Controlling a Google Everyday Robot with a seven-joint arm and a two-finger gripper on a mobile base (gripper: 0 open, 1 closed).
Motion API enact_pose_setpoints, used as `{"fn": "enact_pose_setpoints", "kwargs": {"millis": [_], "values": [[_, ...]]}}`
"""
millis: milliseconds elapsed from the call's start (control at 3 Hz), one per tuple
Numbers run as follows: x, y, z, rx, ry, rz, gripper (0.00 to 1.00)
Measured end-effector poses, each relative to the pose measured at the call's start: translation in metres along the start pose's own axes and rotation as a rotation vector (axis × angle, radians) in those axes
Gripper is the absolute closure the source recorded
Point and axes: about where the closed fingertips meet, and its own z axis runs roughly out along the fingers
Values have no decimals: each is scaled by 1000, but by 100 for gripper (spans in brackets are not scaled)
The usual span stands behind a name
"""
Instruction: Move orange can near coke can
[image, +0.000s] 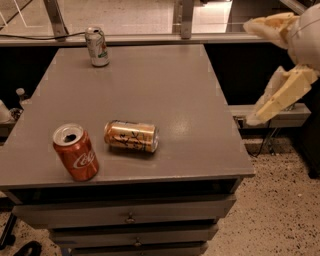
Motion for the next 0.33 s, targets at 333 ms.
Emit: {"fn": "enact_pose_setpoints", "kwargs": {"millis": [333], "values": [[-9, -8, -11, 28, -6, -21, 0]]}}
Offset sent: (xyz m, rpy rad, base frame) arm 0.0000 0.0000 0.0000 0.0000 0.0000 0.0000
